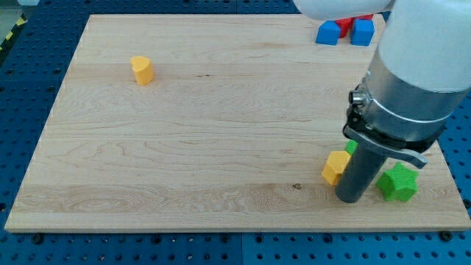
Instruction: Move the yellow hexagon to center
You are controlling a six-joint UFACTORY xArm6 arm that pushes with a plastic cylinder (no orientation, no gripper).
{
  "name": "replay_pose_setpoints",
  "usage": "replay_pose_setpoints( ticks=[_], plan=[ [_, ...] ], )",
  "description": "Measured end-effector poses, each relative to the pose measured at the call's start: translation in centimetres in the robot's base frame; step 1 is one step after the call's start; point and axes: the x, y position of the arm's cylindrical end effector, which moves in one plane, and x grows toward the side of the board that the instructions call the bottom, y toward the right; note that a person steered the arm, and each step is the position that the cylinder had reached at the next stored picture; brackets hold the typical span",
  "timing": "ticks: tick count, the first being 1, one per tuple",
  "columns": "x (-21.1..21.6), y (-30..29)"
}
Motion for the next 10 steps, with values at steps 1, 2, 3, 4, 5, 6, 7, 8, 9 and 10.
replay_pose_setpoints(
  ticks=[1, 2, 3, 4, 5, 6, 7, 8, 9, 10],
  plan=[
    [0.0, 1.3],
    [0.0, 1.4],
    [-1.2, 1.4],
    [-1.3, 1.3],
    [-1.5, 0.4],
    [-2.3, -0.6],
    [-2.8, -2.0],
    [-4.7, -3.2],
    [-6.6, -4.4],
    [-9.2, -5.7]
  ],
)
